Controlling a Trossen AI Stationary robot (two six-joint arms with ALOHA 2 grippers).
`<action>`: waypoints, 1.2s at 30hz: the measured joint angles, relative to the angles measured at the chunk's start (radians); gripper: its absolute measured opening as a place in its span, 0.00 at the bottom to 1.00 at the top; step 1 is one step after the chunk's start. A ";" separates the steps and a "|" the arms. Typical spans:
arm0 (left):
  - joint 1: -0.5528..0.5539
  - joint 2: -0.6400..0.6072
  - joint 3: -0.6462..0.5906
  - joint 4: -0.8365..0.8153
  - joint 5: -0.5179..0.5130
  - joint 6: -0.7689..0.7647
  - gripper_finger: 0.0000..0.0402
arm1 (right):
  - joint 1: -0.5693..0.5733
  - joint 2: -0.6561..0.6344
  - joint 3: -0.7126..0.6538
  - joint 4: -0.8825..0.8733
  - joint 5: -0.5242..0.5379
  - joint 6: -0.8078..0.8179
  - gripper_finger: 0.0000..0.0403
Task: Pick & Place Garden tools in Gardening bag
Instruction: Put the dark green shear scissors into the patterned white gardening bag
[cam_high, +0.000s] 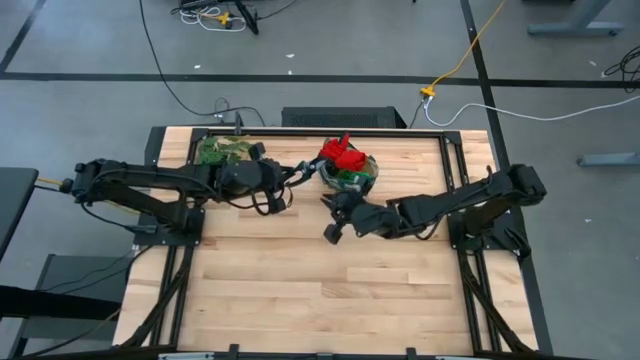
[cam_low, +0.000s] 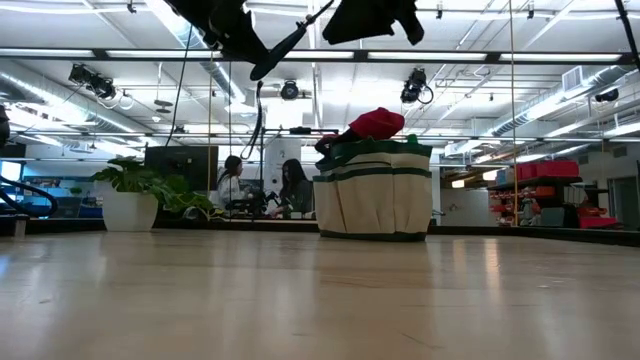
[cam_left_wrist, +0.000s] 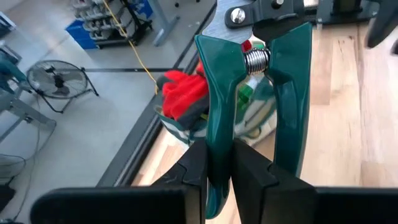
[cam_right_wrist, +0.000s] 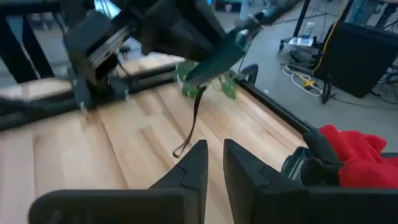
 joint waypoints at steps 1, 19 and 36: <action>0.000 0.000 0.000 0.008 -0.005 0.002 0.13 | -0.004 -0.012 -0.021 0.031 0.003 0.000 0.12; 0.000 0.000 0.000 0.056 -0.016 0.003 0.13 | -0.089 -0.083 -0.313 0.714 -0.163 -0.070 0.12; 0.000 0.000 0.000 0.071 -0.015 0.018 0.13 | -0.134 -0.069 -0.314 0.856 -0.221 -0.079 0.41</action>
